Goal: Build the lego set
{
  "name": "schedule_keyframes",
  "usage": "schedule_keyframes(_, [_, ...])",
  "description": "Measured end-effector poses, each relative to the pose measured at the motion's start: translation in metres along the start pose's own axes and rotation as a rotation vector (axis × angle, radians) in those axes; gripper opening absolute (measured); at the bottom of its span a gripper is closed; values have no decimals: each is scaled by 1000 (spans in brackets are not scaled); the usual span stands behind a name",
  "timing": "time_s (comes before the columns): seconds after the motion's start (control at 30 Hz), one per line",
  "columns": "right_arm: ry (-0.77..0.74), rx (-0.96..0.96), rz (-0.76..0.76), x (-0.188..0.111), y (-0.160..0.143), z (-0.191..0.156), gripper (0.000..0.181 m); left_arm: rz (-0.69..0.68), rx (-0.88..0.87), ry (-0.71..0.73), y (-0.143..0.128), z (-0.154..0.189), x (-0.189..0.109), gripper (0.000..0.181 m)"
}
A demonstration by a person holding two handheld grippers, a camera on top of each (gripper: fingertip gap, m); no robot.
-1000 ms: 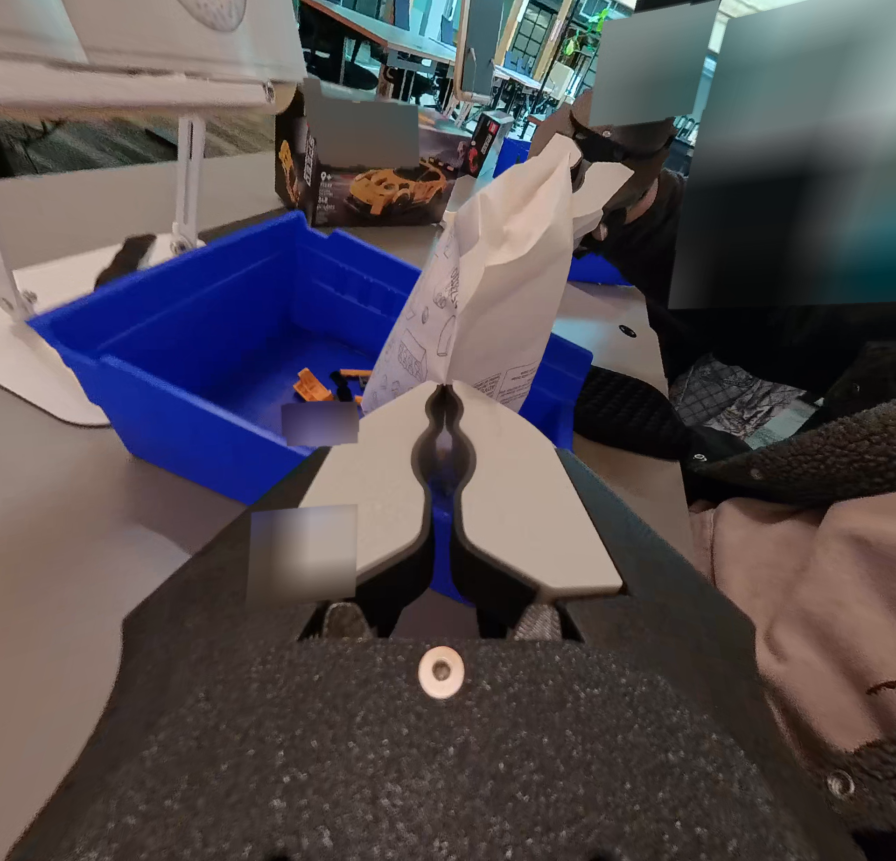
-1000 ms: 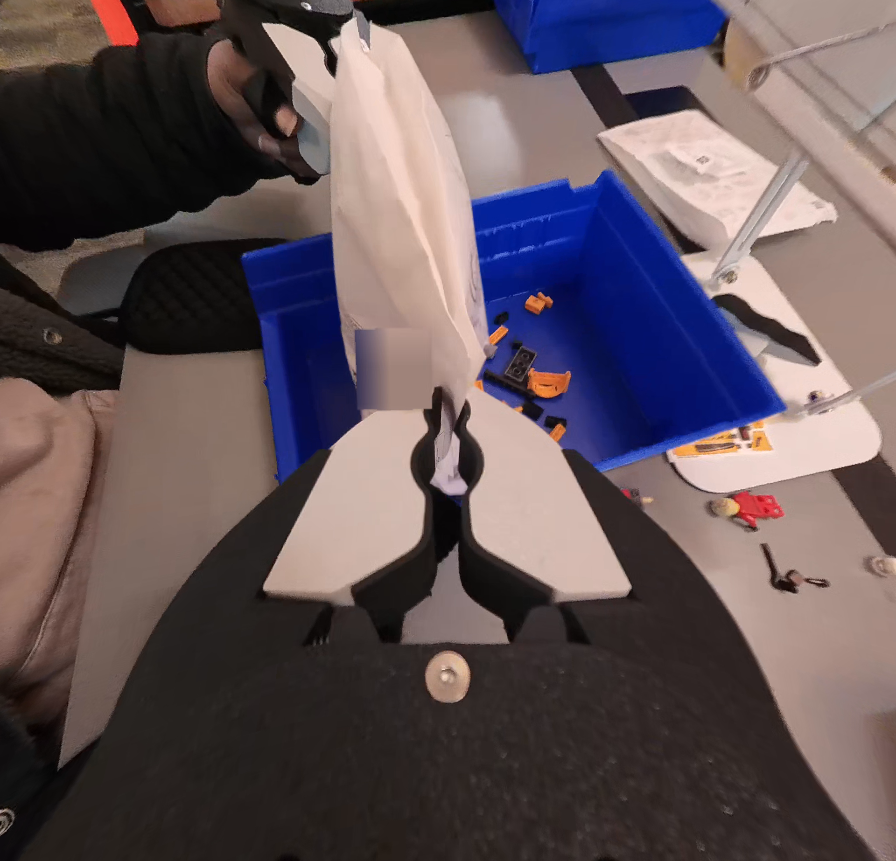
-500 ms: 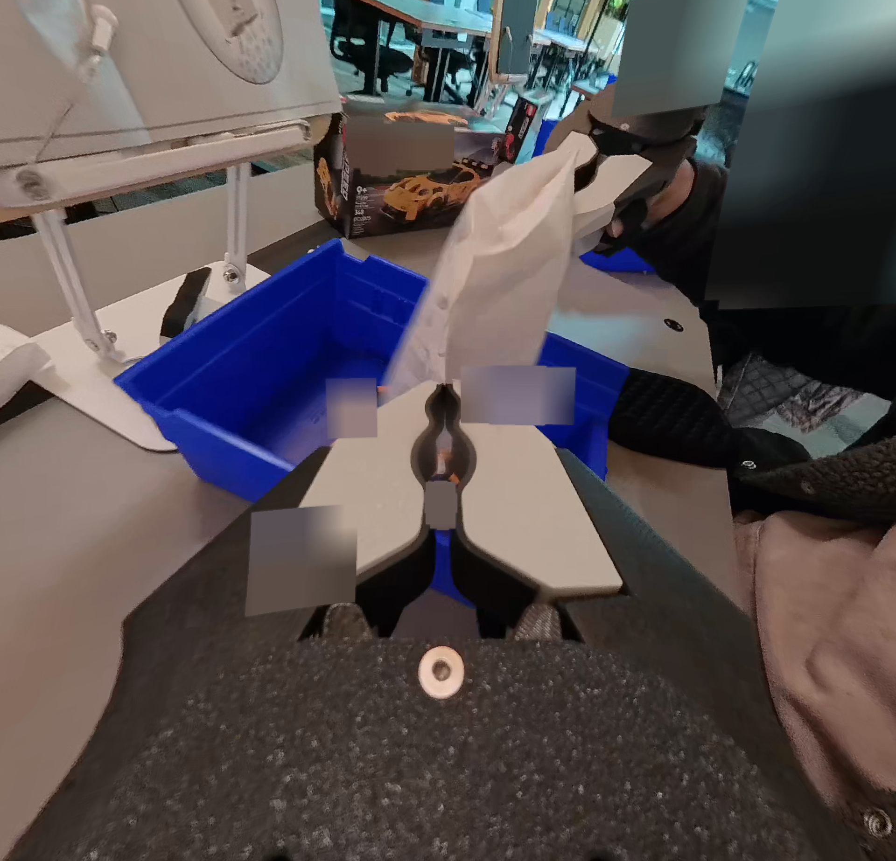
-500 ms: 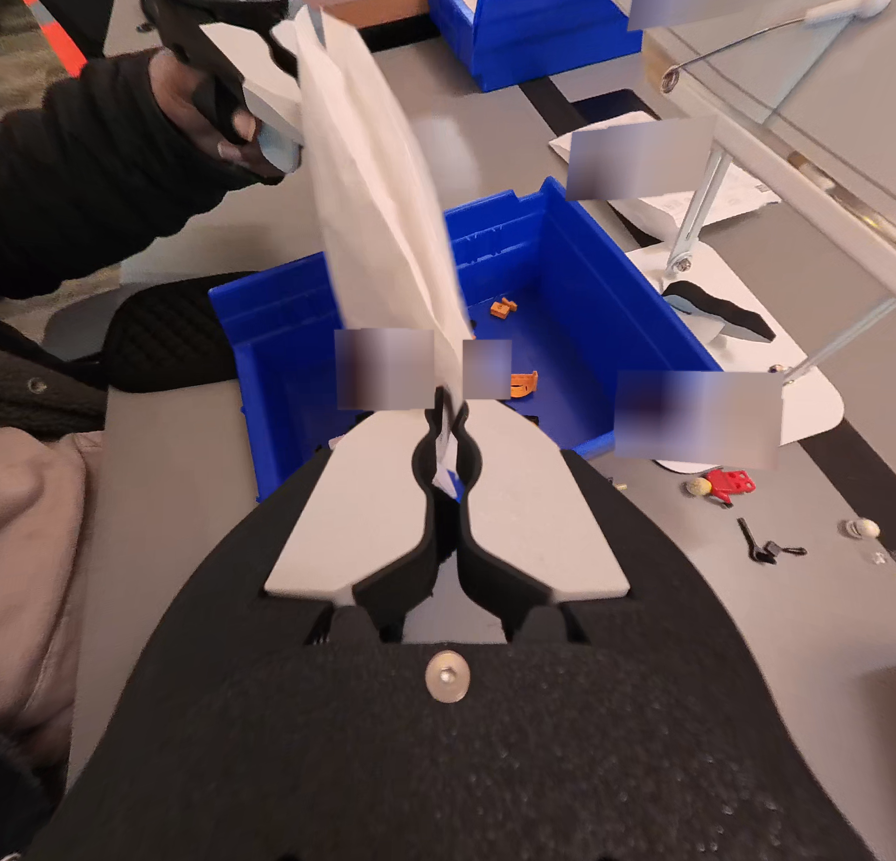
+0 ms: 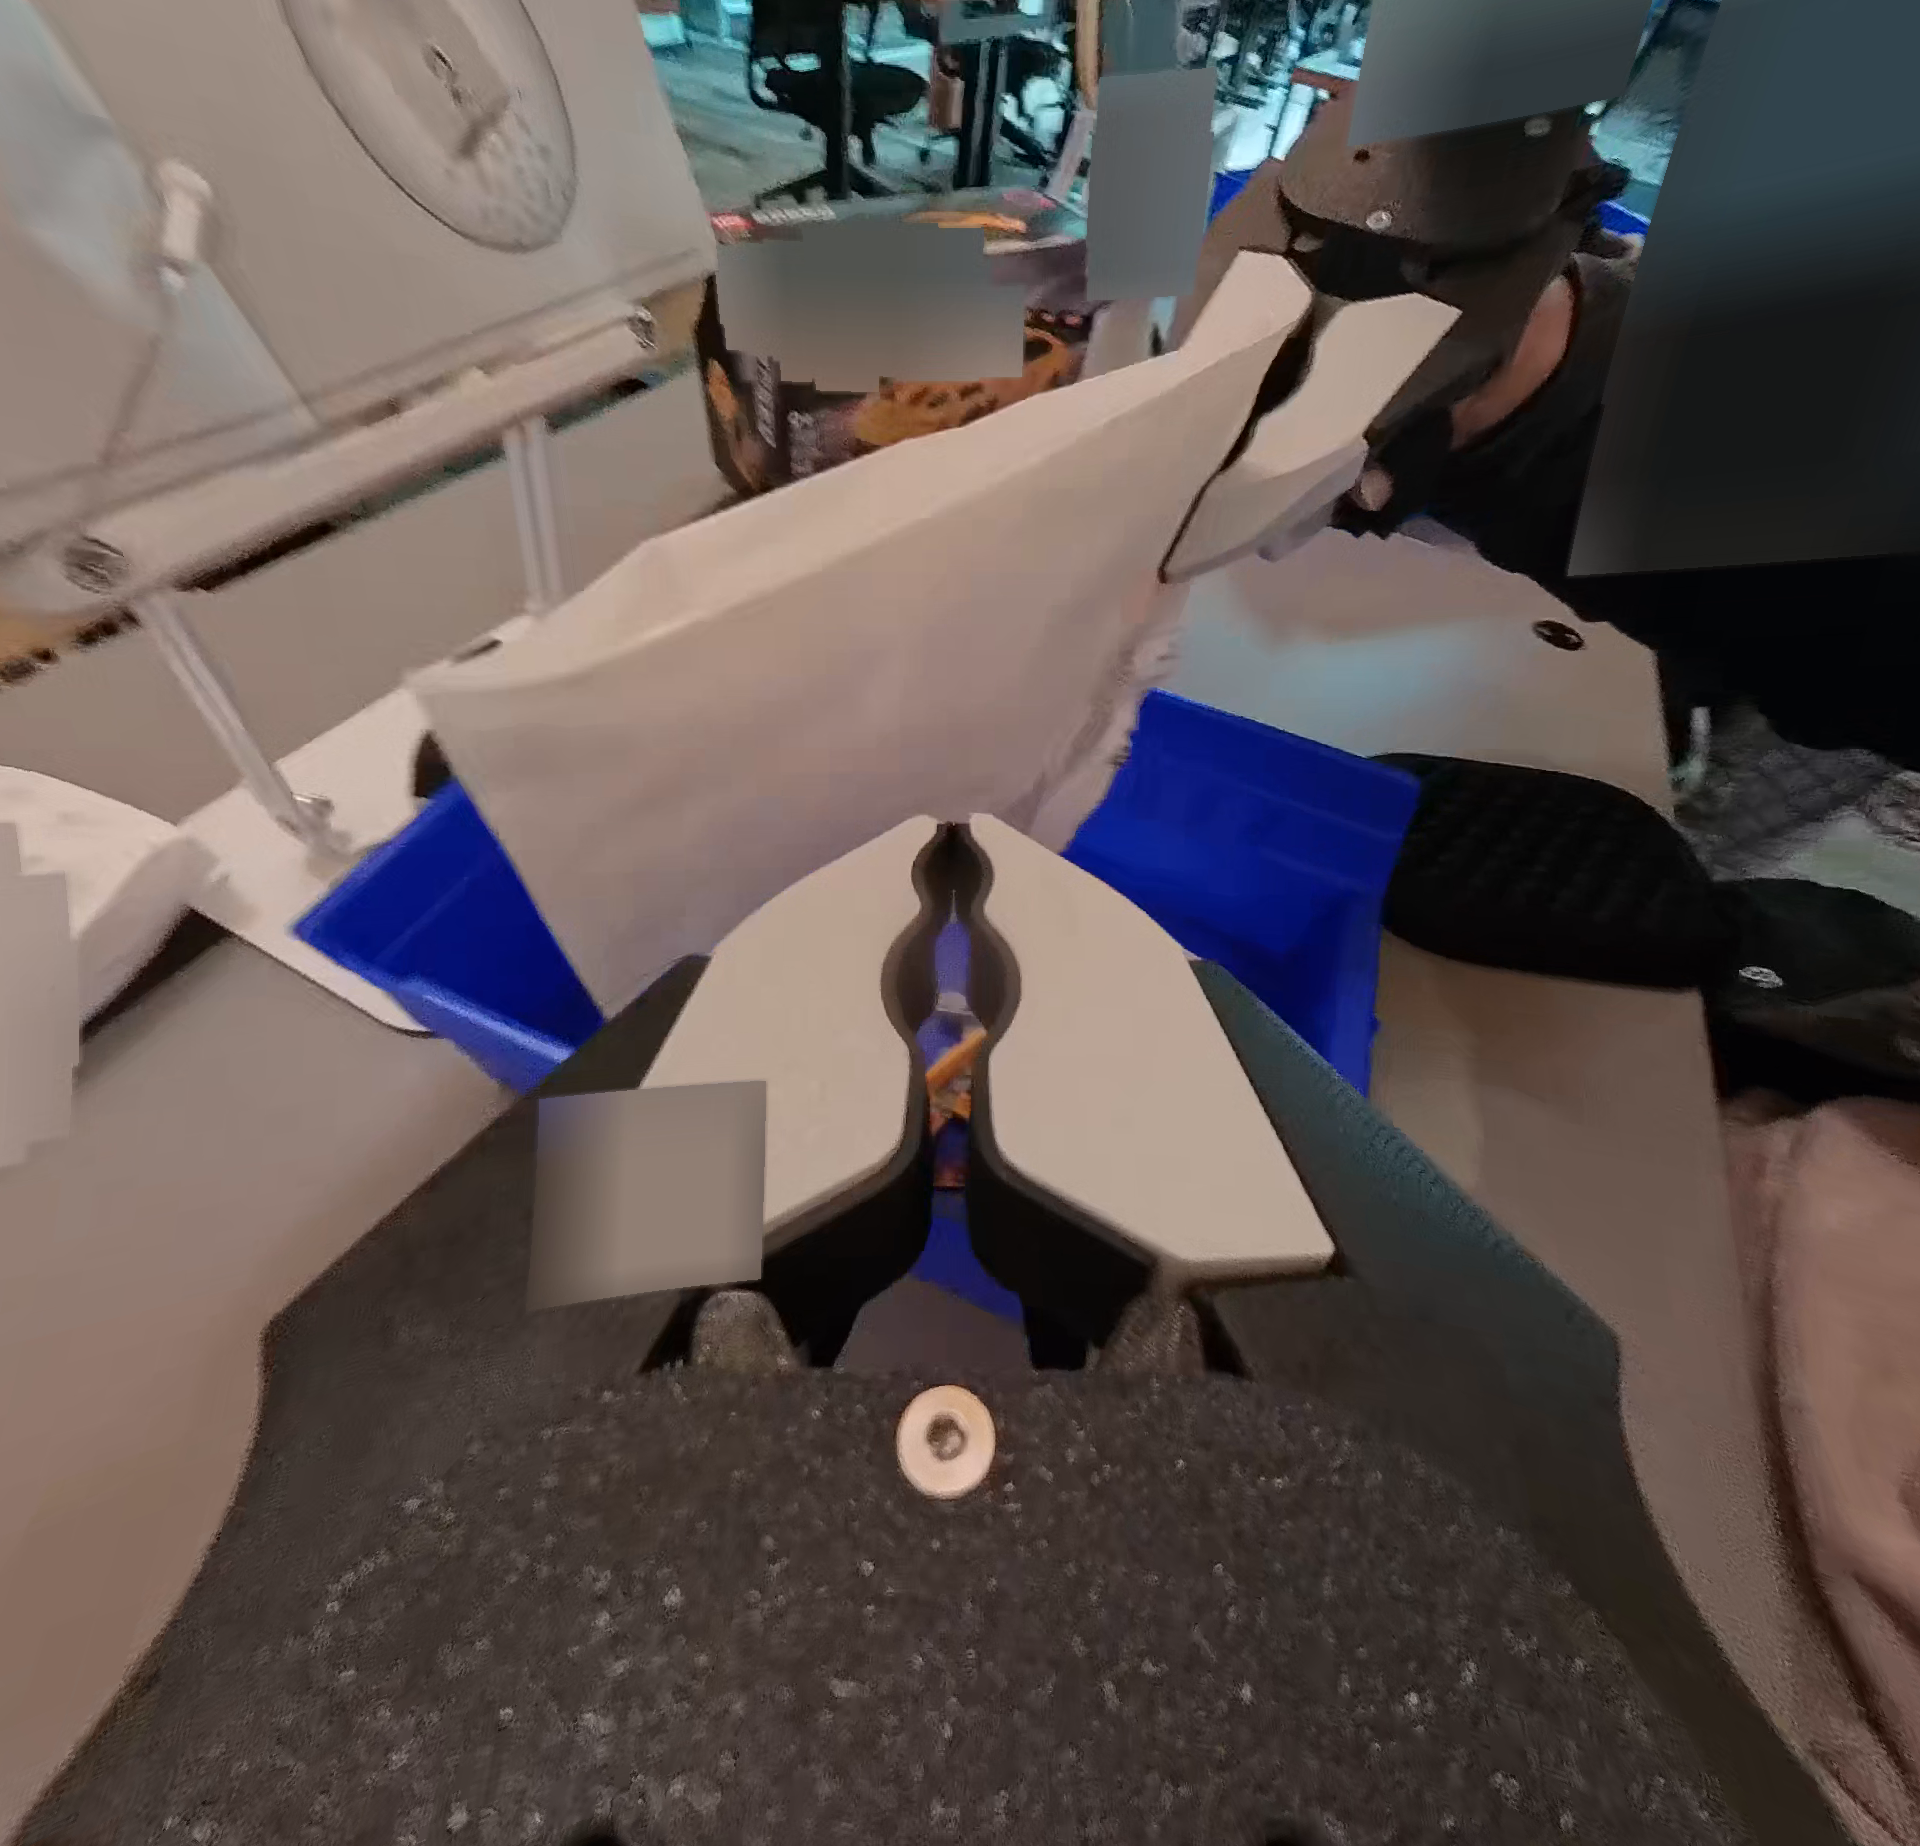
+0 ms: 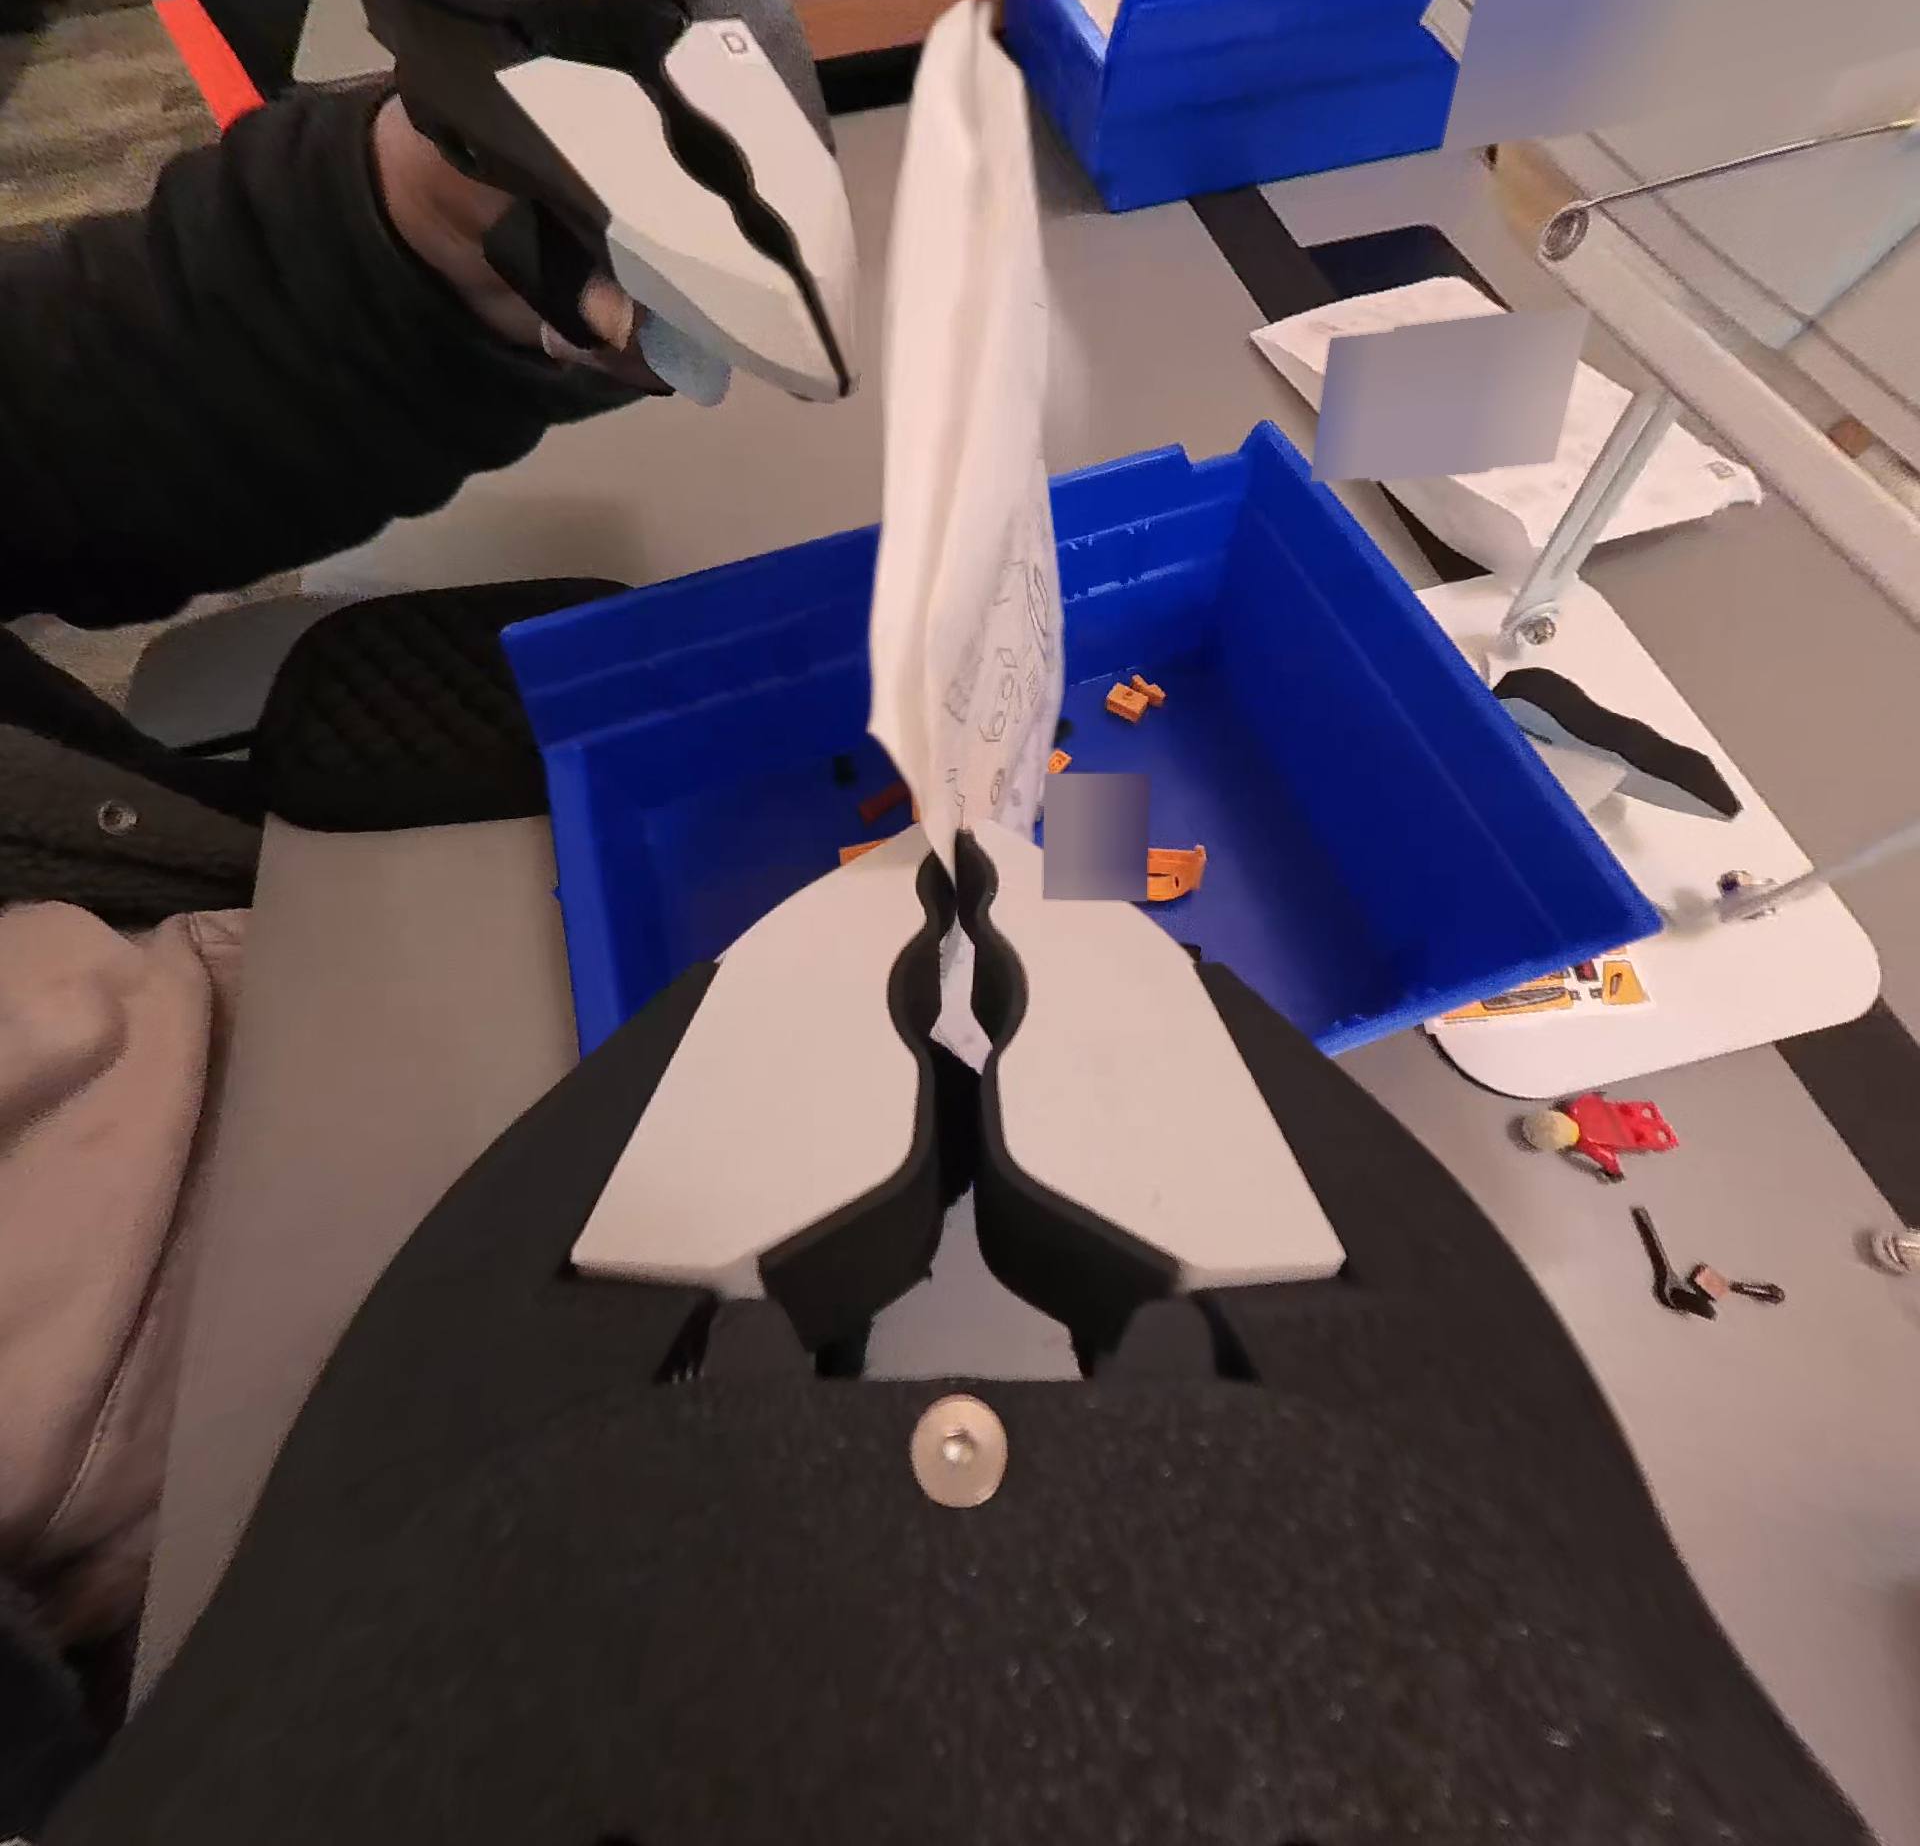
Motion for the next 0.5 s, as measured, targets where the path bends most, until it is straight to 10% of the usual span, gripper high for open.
schedule_keyframes(0.1, [23,25,14,-11,-6,3,0,61,29,61,-1,-10,-17,0])
schedule_keyframes(0.3, [121,2,41,-23,-12,-3,0,164,50,-48,-9,-26,-28,69])
schedule_keyframes(0.43, [158,-20,15,-21,-9,-8,0,104,121,-140,-14,-12,-14,0])
schedule_keyframes(0.5, [147,-15,24,-22,-7,-6,2,115,89,-169,-11,-11,-13,0])
Point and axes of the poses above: each gripper's, where its closed fingertips meet, x out along the fingers, y out of its top, z = x × y across the jaws, the point moved 5 cm from there along -x, back along the fingers, and after that the axes turned 14 degrees about -z, right-handed, at the moved point
